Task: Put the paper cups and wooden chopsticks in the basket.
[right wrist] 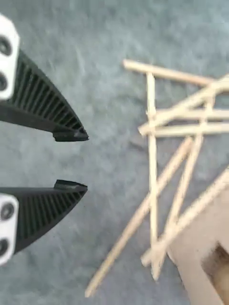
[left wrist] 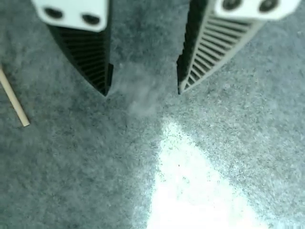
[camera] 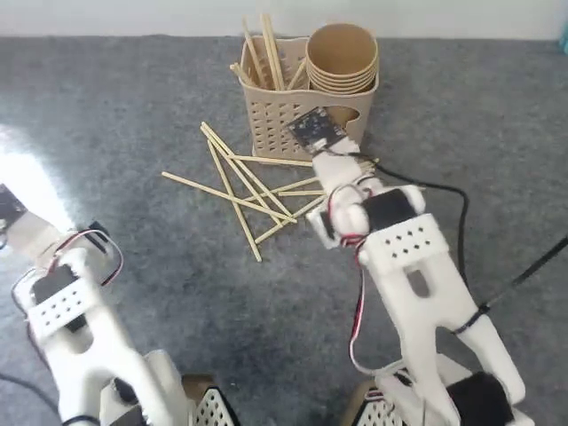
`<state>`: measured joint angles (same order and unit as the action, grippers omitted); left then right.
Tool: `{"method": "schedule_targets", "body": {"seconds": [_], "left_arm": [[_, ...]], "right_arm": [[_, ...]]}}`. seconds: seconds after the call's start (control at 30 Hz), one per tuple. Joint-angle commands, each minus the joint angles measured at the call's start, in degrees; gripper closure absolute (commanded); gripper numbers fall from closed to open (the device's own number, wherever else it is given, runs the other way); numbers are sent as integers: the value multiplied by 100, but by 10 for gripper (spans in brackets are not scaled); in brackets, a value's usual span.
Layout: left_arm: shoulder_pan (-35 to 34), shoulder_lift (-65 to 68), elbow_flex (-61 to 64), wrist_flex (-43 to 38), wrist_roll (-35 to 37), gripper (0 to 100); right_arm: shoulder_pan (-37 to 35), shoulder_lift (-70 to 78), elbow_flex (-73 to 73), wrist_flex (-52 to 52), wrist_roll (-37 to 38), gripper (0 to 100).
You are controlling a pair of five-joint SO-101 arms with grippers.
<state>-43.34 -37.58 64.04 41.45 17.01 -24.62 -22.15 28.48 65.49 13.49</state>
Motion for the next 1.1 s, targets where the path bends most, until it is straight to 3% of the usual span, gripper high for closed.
{"method": "schedule_targets", "body": {"seconds": [0.0,0.27,0.6,1.07], "left_arm": [[0,18,-312,-114,44,790],[0,18,-295,-114,44,790],[0,44,-295,-158,44,790],[0,62,-268,-264,44,790]], "right_arm": [[251,752,-202,-374,510,841],[593,3213,-2022,-75,1433,731],[927,5332,-4044,505,1785,809],[936,5464,-4176,769,1785,986]]}}
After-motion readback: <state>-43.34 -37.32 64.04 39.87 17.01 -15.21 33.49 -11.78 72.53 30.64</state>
